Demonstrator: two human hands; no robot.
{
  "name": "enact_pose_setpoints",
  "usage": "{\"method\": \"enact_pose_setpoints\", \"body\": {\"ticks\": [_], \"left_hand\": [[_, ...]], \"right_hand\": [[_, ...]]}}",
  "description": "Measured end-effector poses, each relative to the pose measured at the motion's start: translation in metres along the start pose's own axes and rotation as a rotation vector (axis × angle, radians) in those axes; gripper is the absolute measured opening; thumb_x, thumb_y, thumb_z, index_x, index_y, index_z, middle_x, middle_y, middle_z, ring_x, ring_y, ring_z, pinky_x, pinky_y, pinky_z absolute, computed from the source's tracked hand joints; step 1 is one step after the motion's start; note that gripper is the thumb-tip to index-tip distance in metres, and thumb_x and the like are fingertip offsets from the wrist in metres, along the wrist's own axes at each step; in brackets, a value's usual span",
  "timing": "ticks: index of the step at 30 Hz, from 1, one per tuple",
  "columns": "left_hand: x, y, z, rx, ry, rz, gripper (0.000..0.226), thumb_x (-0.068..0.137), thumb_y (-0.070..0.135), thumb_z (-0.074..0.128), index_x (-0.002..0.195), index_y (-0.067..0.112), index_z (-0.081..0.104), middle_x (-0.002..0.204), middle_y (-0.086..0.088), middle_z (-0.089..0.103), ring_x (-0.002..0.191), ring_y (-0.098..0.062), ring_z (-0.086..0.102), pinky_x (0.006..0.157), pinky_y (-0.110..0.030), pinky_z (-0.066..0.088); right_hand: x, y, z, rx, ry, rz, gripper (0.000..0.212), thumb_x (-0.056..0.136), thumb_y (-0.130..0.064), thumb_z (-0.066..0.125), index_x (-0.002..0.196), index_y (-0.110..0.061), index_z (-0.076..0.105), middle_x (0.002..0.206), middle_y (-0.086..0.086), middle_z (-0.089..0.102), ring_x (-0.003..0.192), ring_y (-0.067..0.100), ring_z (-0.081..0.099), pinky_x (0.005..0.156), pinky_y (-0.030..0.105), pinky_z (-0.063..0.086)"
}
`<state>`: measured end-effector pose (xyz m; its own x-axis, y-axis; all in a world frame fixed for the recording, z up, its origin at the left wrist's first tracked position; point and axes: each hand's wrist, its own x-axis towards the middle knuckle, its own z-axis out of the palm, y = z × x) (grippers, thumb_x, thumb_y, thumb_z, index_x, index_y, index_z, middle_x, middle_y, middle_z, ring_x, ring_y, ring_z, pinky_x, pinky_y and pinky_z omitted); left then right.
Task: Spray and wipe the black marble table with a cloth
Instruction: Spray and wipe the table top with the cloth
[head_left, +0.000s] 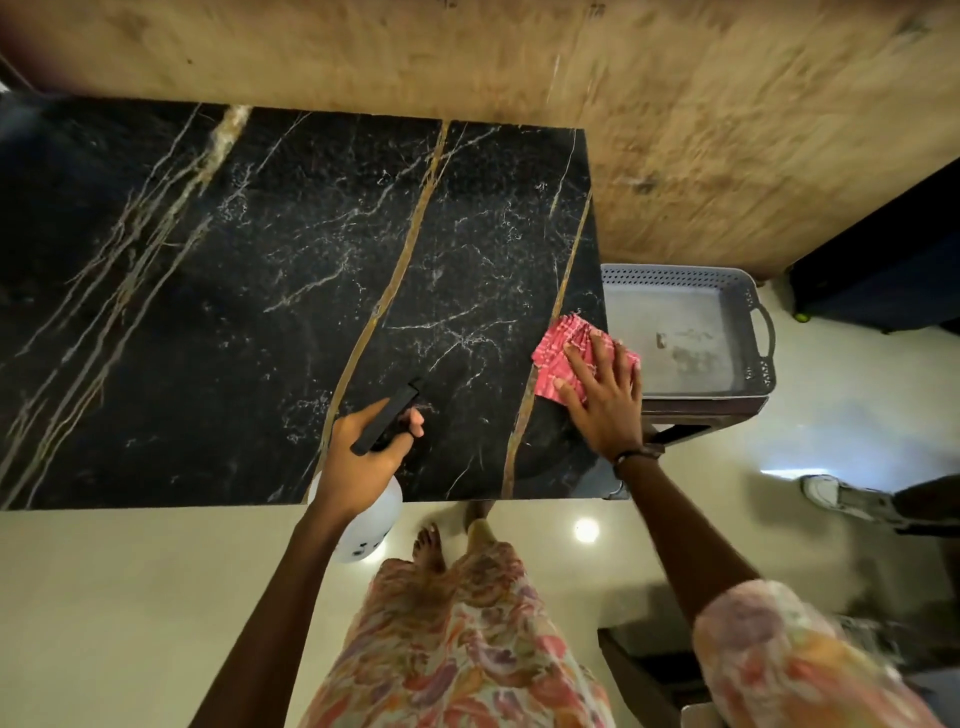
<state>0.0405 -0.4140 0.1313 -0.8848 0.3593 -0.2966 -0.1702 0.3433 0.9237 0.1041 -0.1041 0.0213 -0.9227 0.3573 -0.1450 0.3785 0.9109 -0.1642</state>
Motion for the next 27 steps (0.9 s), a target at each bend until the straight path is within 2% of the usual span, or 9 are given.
{"method": "enact_pose_setpoints", "body": {"ticks": [3, 6, 10, 13, 18, 21, 24, 27], "left_hand": [[-0.006, -0.002, -0.004, -0.019, 0.019, -0.008, 0.024, 0.084, -0.012, 0.054, 0.087, 0.007, 0.067, 0.085, -0.012, 0.068, 0.053, 0.003, 0.058, 0.049, -0.006, 0.042], [-0.009, -0.004, -0.006, -0.033, 0.008, -0.017, 0.020, 0.084, -0.013, 0.053, 0.091, 0.001, 0.066, 0.085, -0.013, 0.067, 0.052, 0.004, 0.058, 0.050, -0.006, 0.042], [-0.013, -0.005, -0.007, -0.024, -0.010, -0.013, 0.019, 0.085, -0.013, 0.052, 0.091, -0.001, 0.065, 0.084, -0.013, 0.067, 0.051, 0.003, 0.057, 0.050, -0.009, 0.043], [-0.015, -0.005, -0.007, -0.013, -0.037, -0.011, 0.019, 0.085, -0.013, 0.051, 0.090, -0.001, 0.065, 0.083, -0.012, 0.066, 0.049, 0.004, 0.056, 0.050, -0.014, 0.042], [-0.023, -0.004, -0.010, -0.004, -0.037, -0.006, 0.019, 0.085, -0.014, 0.050, 0.091, -0.003, 0.064, 0.086, -0.016, 0.066, 0.049, 0.004, 0.056, 0.058, -0.016, 0.040], [-0.028, -0.005, -0.014, 0.010, -0.024, -0.009, 0.018, 0.085, -0.014, 0.050, 0.090, -0.003, 0.064, 0.087, -0.018, 0.066, 0.049, 0.003, 0.056, 0.052, -0.015, 0.041], [-0.033, -0.008, -0.018, 0.011, -0.004, -0.010, 0.020, 0.085, -0.015, 0.050, 0.089, -0.002, 0.064, 0.087, -0.017, 0.066, 0.048, 0.004, 0.056, 0.048, -0.011, 0.043], [-0.038, -0.010, -0.021, 0.017, 0.003, -0.011, 0.021, 0.084, -0.014, 0.051, 0.089, 0.000, 0.065, 0.085, -0.017, 0.067, 0.048, 0.004, 0.056, 0.049, -0.010, 0.044]], "right_hand": [[-0.036, -0.028, 0.014, 0.034, 0.060, 0.054, 0.061, 0.092, -0.060, 0.027, 0.147, -0.033, 0.029, 0.158, 0.008, 0.020, 0.145, 0.036, 0.011, 0.115, 0.059, 0.009], [-0.074, -0.058, 0.027, 0.053, 0.058, -0.018, 0.059, 0.093, -0.057, 0.028, 0.147, -0.032, 0.030, 0.157, 0.009, 0.021, 0.146, 0.035, 0.008, 0.116, 0.058, 0.008], [-0.110, -0.103, 0.036, 0.090, 0.044, -0.094, 0.054, 0.096, -0.059, 0.021, 0.144, -0.034, 0.032, 0.154, 0.006, 0.030, 0.144, 0.033, 0.014, 0.114, 0.055, 0.008], [-0.126, -0.124, 0.044, 0.063, 0.009, -0.179, 0.053, 0.096, -0.058, 0.027, 0.144, -0.035, 0.033, 0.154, 0.005, 0.030, 0.144, 0.035, 0.018, 0.114, 0.055, 0.009], [-0.128, -0.101, 0.040, -0.004, -0.031, -0.323, 0.052, 0.096, -0.058, 0.031, 0.144, -0.038, 0.031, 0.154, 0.001, 0.032, 0.145, 0.029, 0.019, 0.115, 0.055, 0.014], [-0.118, -0.078, 0.027, -0.003, -0.045, -0.352, 0.053, 0.096, -0.061, 0.026, 0.145, -0.039, 0.030, 0.155, 0.001, 0.030, 0.145, 0.027, 0.018, 0.117, 0.054, 0.014], [-0.097, -0.061, 0.019, -0.017, -0.062, -0.313, 0.056, 0.096, -0.062, 0.021, 0.144, -0.036, 0.032, 0.154, 0.004, 0.031, 0.145, 0.029, 0.018, 0.114, 0.058, 0.020], [-0.067, -0.057, 0.011, -0.011, -0.060, -0.188, 0.059, 0.095, -0.063, 0.017, 0.143, -0.033, 0.035, 0.153, 0.006, 0.034, 0.144, 0.034, 0.022, 0.110, 0.061, 0.026]]}}
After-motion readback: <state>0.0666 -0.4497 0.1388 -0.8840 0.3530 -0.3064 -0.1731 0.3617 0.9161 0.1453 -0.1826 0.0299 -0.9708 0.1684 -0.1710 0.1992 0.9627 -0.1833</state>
